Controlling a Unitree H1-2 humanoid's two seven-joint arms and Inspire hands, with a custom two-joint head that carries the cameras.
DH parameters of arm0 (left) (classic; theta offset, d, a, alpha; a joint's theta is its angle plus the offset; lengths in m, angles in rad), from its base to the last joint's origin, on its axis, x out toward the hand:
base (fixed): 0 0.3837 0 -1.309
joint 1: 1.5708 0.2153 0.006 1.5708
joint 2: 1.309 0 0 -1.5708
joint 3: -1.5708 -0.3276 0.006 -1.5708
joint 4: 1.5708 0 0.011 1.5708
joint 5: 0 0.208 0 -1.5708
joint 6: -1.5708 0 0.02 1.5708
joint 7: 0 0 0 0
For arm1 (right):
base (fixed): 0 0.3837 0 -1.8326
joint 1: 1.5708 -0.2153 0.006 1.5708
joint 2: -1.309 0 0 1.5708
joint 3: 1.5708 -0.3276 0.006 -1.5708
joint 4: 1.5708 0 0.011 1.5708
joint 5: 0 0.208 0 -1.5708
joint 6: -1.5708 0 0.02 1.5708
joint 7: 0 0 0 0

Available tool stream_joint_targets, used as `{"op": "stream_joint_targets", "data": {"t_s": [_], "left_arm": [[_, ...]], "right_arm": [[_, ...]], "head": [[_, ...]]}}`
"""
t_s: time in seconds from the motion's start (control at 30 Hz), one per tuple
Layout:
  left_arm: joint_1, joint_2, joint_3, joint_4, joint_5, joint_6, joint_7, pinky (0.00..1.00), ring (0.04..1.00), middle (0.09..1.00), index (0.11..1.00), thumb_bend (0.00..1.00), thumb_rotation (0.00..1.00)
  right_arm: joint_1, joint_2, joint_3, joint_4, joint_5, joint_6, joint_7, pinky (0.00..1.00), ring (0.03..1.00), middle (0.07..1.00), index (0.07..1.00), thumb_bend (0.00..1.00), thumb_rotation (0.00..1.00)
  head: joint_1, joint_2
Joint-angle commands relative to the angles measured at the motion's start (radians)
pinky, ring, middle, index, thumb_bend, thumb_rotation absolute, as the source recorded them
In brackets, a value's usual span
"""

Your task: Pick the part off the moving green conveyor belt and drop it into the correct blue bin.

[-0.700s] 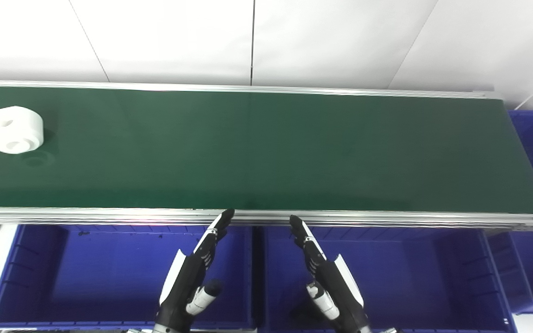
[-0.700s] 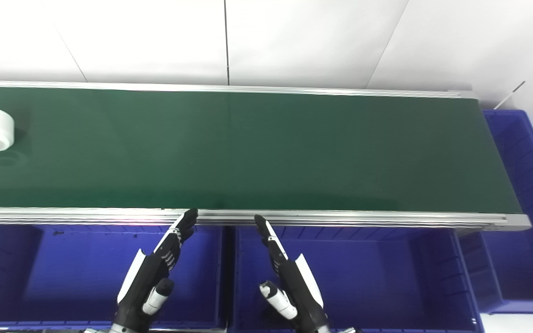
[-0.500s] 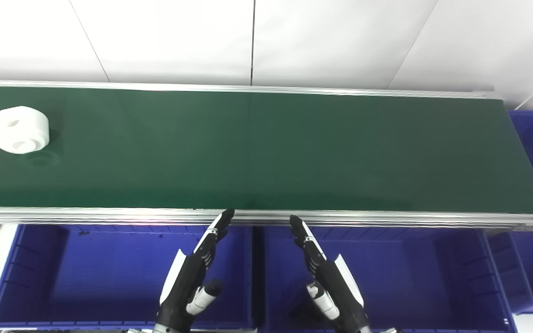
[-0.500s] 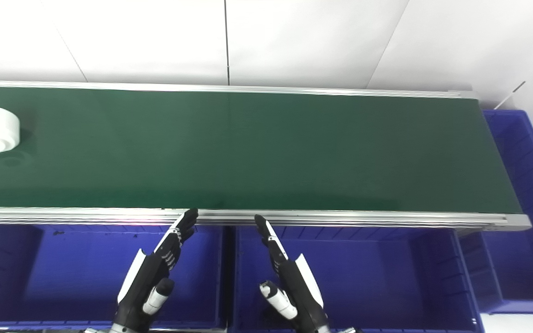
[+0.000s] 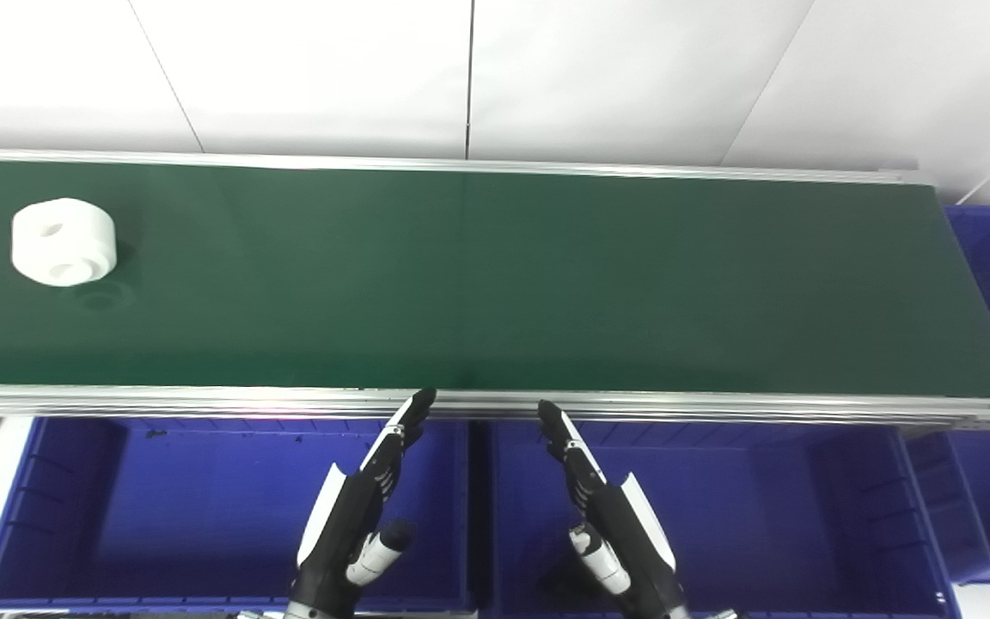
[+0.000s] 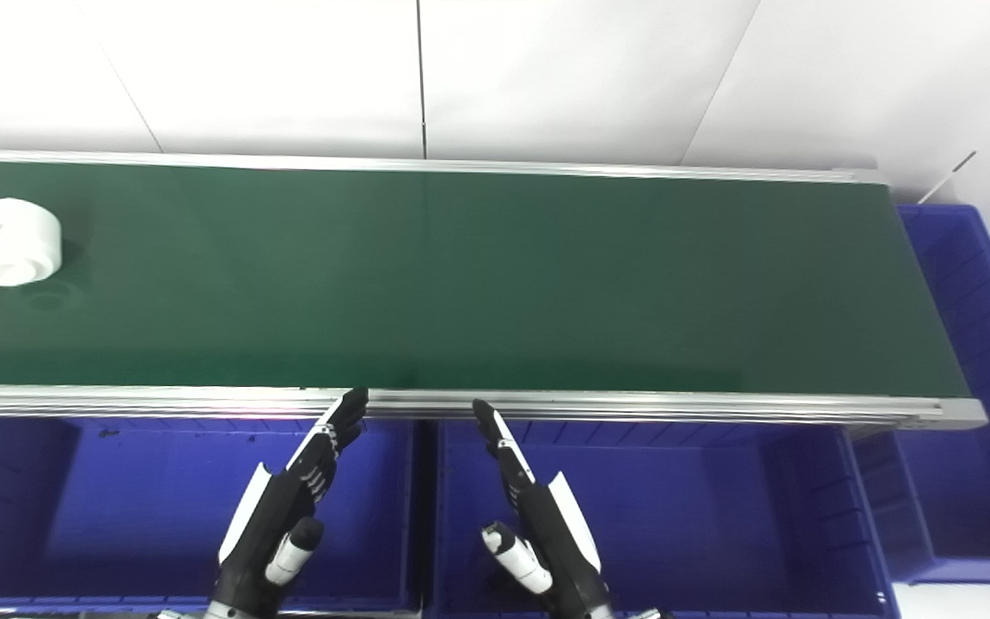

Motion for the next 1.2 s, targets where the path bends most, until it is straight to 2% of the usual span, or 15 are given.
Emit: {"op": "stream_joint_targets", "data": {"t_s": [0.0, 0.1, 0.13, 0.17, 0.23, 0.3, 0.57, 0.83, 1.0, 1.07, 1.17], "left_arm": [[0.004, -0.008, -0.009, 0.003, 0.008, -0.044, 0.009, 0.96, 0.976, 0.965, 0.939, 0.90, 0.98], [-0.003, -0.010, -0.017, 0.025, 0.025, -0.048, 0.024, 0.94, 0.963, 0.954, 0.927, 0.90, 0.98], [-0.007, -0.011, -0.021, 0.036, 0.026, -0.048, 0.029, 0.94, 0.961, 0.952, 0.923, 0.90, 0.98], [-0.009, -0.012, -0.024, 0.043, 0.027, -0.048, 0.033, 0.94, 0.960, 0.950, 0.921, 0.90, 0.98], [-0.018, -0.018, -0.033, 0.066, 0.022, -0.048, 0.043, 0.92, 0.948, 0.939, 0.907, 0.90, 0.95], [-0.029, -0.019, -0.045, 0.090, 0.023, -0.048, 0.058, 0.90, 0.941, 0.935, 0.903, 0.91, 0.94], [-0.074, -0.014, -0.098, 0.160, 0.036, -0.049, 0.133, 0.84, 0.908, 0.911, 0.869, 0.90, 0.94], [-0.102, 0.001, -0.142, 0.178, 0.065, -0.049, 0.202, 0.80, 0.879, 0.894, 0.851, 0.91, 0.92], [-0.105, 0.011, -0.155, 0.169, 0.058, -0.048, 0.208, 0.78, 0.876, 0.894, 0.851, 0.91, 0.91], [-0.103, 0.015, -0.158, 0.153, 0.035, -0.048, 0.197, 0.78, 0.873, 0.893, 0.849, 0.90, 0.87], [-0.095, 0.026, -0.166, 0.085, 0.005, -0.048, 0.184, 0.77, 0.847, 0.850, 0.818, 0.86, 0.69]], "right_arm": [[0.003, 0.001, -0.002, 0.011, 0.009, -0.065, -0.003, 1.00, 1.000, 1.000, 1.000, 0.89, 1.00], [-0.003, -0.003, -0.006, 0.043, 0.023, -0.092, -0.001, 1.00, 1.000, 1.000, 0.999, 0.89, 0.99], [-0.006, -0.005, -0.008, 0.052, 0.029, -0.096, 0.000, 1.00, 1.000, 1.000, 0.999, 0.89, 0.99], [-0.007, -0.007, -0.009, 0.058, 0.033, -0.098, 0.001, 1.00, 1.000, 1.000, 1.000, 0.90, 0.99], [-0.016, -0.017, -0.011, 0.081, 0.043, -0.101, 0.001, 1.00, 1.000, 1.000, 1.000, 0.91, 0.99], [-0.026, -0.026, -0.012, 0.101, 0.052, -0.102, -0.001, 1.00, 1.000, 1.000, 1.000, 0.92, 0.99], [-0.063, -0.055, -0.014, 0.163, 0.070, -0.102, -0.011, 0.99, 1.000, 1.000, 1.000, 0.90, 0.99], [-0.070, -0.067, -0.018, 0.178, 0.073, -0.102, -0.014, 0.99, 1.000, 1.000, 1.000, 0.89, 0.99], [-0.067, -0.068, -0.018, 0.174, 0.072, -0.102, -0.012, 1.00, 1.000, 1.000, 1.000, 0.88, 1.00], [-0.067, -0.067, -0.016, 0.172, 0.074, -0.102, -0.009, 1.00, 1.000, 1.000, 1.000, 0.88, 1.00], [-0.067, -0.066, -0.011, 0.166, 0.064, -0.102, -0.013, 1.00, 1.000, 1.000, 1.000, 0.88, 1.00]], "head": [[0.025, -0.024], [0.054, -0.052], [0.079, -0.075], [0.079, -0.075], [0.126, -0.115], [0.149, -0.134], [0.223, -0.190], [0.247, -0.192], [0.258, -0.186], [0.265, -0.173], [0.249, -0.159]]}}
